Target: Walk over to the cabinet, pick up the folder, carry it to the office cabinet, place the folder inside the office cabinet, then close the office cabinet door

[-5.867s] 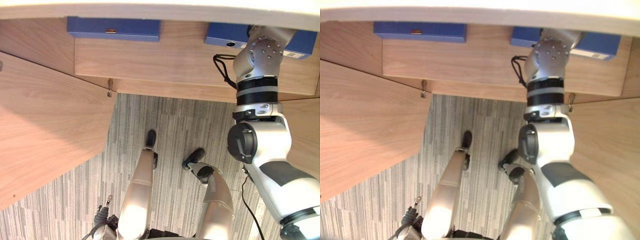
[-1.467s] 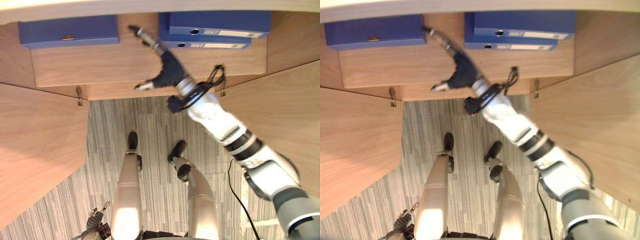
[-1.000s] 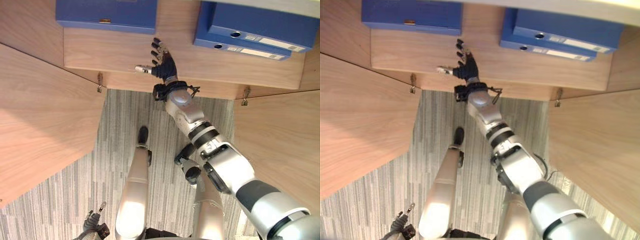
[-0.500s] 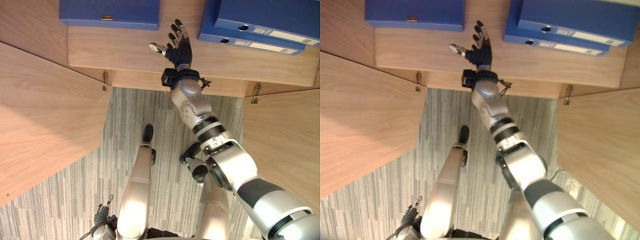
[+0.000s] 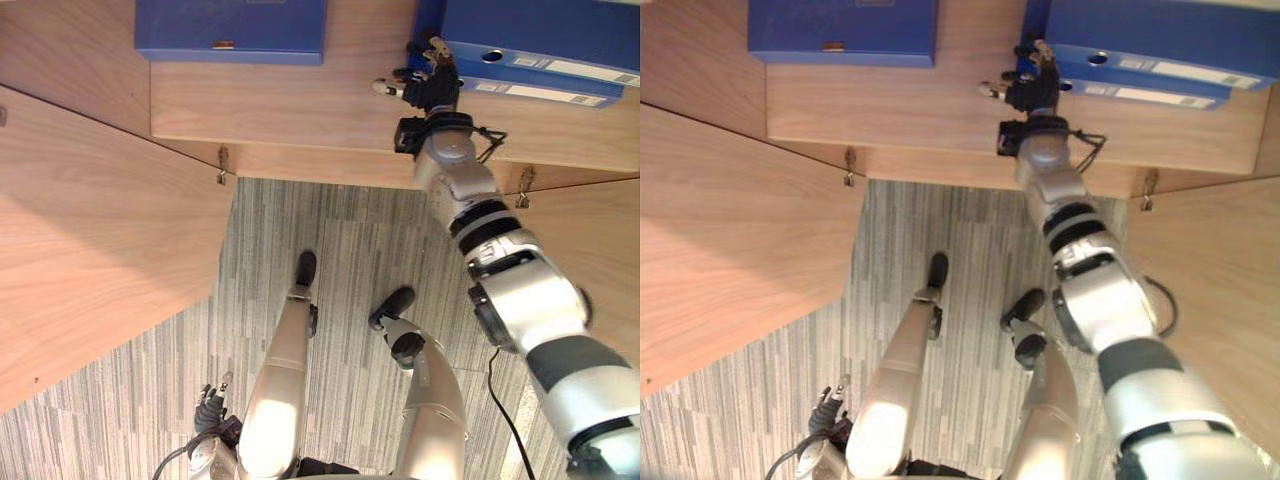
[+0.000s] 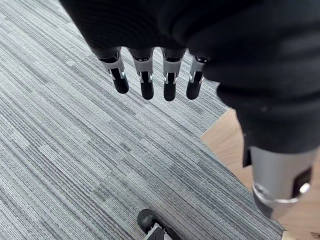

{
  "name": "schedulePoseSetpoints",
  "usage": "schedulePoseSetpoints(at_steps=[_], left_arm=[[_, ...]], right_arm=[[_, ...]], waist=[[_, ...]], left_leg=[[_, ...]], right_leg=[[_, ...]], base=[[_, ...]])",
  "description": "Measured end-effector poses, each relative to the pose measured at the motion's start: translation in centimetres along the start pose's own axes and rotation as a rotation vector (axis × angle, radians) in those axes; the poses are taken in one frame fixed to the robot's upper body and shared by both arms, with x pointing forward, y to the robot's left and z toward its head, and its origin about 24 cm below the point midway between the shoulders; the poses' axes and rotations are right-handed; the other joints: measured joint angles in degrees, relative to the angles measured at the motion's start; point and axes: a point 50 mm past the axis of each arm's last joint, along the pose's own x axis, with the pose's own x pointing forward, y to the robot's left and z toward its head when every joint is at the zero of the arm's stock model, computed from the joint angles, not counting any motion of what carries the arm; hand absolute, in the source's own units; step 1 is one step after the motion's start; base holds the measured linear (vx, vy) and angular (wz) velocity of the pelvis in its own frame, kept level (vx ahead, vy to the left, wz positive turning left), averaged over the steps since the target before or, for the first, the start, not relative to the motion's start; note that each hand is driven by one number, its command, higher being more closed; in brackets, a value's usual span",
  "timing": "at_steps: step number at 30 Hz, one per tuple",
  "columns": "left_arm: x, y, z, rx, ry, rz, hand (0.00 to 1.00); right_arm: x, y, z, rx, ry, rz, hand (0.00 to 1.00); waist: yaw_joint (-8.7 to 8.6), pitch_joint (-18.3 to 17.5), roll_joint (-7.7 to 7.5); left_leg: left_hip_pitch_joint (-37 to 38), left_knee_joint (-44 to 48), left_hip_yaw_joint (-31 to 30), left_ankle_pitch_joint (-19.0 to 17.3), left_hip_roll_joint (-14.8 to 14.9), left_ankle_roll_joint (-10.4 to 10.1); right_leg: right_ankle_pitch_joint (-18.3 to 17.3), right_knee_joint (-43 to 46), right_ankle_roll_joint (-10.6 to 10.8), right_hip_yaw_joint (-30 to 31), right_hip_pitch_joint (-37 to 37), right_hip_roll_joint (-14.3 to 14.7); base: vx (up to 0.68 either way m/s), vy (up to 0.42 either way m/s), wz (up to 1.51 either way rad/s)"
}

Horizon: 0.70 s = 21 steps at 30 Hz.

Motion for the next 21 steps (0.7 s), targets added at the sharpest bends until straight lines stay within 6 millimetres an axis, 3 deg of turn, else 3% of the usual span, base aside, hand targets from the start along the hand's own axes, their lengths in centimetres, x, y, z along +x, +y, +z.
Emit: schedulePoseSetpoints(at_steps=[7,15,21], left_arm=[[-0.4,-0.3,0.2,0.011,-0.022,-0.029,0.0],[-0.5,-0.5,0.4,0.026,-0.031,-0.045,0.0],[-0.5,-0.6,0.3,0.035,-0.031,-0.053,0.0]], right_arm=[[0.4,-3.4,-0.5,-0.376,-0.03,-0.019,0.0],[0.3,-7.5,-1.1,-0.517,-0.013,-0.091,0.0],[0.1,-9.6,-0.9,-0.491,-0.014,-0.159,0.0]], waist=[[1.01,-0.7,1.11],[1.52,-0.7,1.13],[1.52,-0.7,1.12]], left_leg=[[0.0,-0.4,-0.1,0.1,-0.2,0.0],[0.0,-1.6,-0.1,0.6,-0.4,0.3],[-0.1,-2.4,-0.1,1.2,-0.5,0.3]], right_leg=[[0.0,-0.2,0.0,-0.1,0.1,-0.1],[0.5,-1.3,0.3,-0.3,0.1,0.0],[0.9,-2.0,0.3,-0.3,-0.2,0.1]], base=[[0.01,0.013,0.01],[0.01,0.011,0.01],[0.0,0.0,0.0]])
